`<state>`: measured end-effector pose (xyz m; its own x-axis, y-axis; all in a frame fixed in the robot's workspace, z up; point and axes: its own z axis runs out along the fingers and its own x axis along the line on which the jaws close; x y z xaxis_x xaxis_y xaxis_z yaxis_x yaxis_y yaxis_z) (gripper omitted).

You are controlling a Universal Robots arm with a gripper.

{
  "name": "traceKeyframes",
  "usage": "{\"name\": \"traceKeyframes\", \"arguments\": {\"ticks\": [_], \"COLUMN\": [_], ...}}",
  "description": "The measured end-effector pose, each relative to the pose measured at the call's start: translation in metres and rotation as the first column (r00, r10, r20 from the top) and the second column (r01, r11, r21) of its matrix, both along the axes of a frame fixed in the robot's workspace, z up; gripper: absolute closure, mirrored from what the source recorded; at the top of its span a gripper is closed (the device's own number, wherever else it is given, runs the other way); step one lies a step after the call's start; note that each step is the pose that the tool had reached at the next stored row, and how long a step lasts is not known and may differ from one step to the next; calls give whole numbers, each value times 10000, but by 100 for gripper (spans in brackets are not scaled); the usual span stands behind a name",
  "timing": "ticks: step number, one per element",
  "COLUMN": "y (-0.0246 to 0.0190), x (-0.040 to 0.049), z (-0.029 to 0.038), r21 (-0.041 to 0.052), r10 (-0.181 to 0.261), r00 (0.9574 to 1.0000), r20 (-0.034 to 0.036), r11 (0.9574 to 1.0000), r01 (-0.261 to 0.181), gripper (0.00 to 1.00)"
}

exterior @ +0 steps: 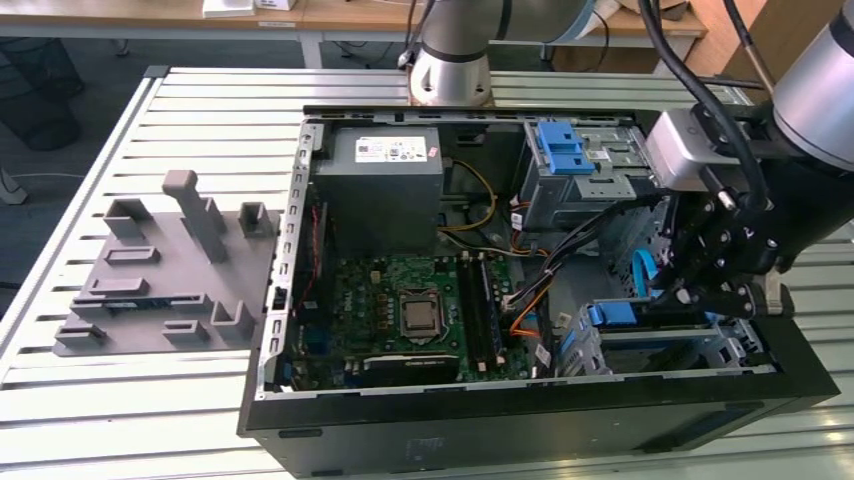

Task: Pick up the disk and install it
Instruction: 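Insert the second disk wire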

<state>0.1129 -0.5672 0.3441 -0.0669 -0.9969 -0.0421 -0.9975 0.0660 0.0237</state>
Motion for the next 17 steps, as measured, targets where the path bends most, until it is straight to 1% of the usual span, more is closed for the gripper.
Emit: {"name": "traceKeyframes", "arguments": {"ticks": [3, 6, 8, 17], "y": [0, 0, 0, 0], "x": [0, 0, 0, 0], "z": [43, 43, 44, 46], "r21": [-2, 2, 0, -1], "r10": [0, 0, 0, 0], "r00": [10000, 10000, 10000, 10000], "r20": [0, 0, 0, 0], "r11": [10000, 10000, 10000, 10000], "r01": [0, 0, 0, 0], "gripper": [76, 78, 89, 89]}}
